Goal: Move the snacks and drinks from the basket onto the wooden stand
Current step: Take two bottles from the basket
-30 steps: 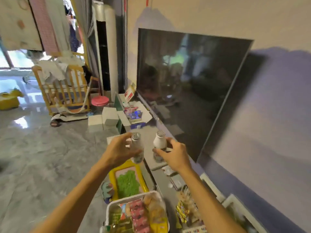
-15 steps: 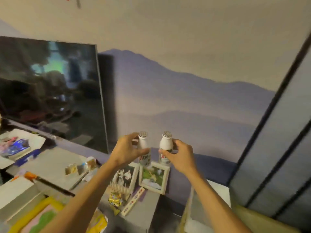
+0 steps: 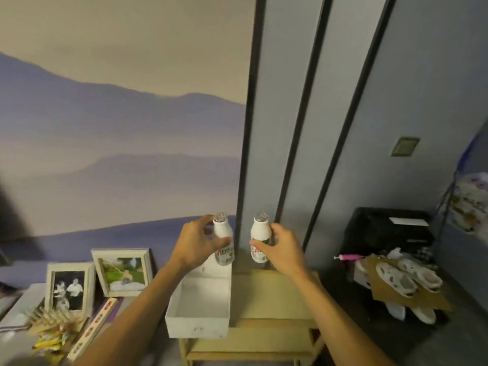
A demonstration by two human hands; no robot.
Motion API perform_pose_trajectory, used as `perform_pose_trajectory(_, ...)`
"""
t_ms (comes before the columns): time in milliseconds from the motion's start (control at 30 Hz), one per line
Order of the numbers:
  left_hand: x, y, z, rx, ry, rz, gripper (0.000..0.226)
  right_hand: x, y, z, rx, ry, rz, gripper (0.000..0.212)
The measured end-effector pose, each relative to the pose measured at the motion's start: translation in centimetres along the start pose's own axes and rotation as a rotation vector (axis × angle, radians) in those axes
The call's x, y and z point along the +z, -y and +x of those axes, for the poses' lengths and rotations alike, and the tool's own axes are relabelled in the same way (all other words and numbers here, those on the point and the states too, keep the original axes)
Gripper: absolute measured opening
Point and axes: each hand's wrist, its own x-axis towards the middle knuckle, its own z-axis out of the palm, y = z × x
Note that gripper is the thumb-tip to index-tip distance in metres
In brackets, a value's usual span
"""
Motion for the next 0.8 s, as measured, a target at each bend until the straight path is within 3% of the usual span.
perform_pose_trajectory(200, 8.4, 1.1, 3.5, -0.097, 0.016, -0.021, 0.059, -1.6, -7.7, 2.3, 0.09, -0.002, -0.003, 0.046)
perform_pose_trajectory(433, 16.3, 8.2, 8.0, -0.188, -0.001, 0.036, 0.056, 2.5, -16.1, 6.3, 0.17, -0.016, 0.034, 0.048)
perform_pose_trajectory(633, 25.1, 15.6, 8.8, -0.322, -0.061, -0.003, 0.027, 8.6, -26.2, 9.5, 0.233, 0.016, 0.048, 0.05)
perform_pose_trajectory(800, 32.2, 23.1, 10.5, -0.396, -0.138, 0.001, 0.02, 14.6, -35.2, 12.1, 0.245, 0.033, 0.073, 0.047)
